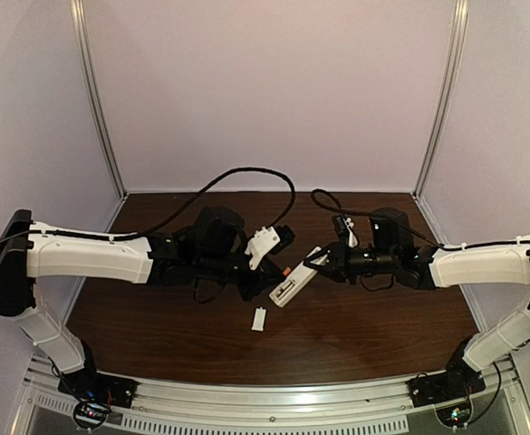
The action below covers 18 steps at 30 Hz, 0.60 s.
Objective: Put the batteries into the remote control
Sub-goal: Place the battery in the battery compartment.
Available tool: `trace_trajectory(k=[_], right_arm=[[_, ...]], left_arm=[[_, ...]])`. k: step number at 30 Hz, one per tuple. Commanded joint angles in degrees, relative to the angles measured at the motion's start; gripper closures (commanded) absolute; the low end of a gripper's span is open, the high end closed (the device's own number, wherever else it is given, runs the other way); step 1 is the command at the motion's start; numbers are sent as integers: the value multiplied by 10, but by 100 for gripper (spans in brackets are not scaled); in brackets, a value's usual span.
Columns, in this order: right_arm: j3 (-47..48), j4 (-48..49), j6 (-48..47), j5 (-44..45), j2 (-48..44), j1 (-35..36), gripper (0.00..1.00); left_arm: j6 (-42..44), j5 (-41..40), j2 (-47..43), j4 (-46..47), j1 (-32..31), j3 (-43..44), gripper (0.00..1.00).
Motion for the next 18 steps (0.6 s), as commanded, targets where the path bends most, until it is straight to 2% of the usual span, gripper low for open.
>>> trace_trajectory(k=[1, 9, 18], right_arm=[[13, 27, 28, 1, 6, 4, 100], [12, 34, 46, -2, 10, 4, 100], [11, 36, 50, -7, 8, 5, 100]], left_arm=[[14, -15, 16, 41, -6, 12, 100], [14, -20, 30, 49, -14, 14, 100], [18, -65, 39, 42, -14, 14, 100]])
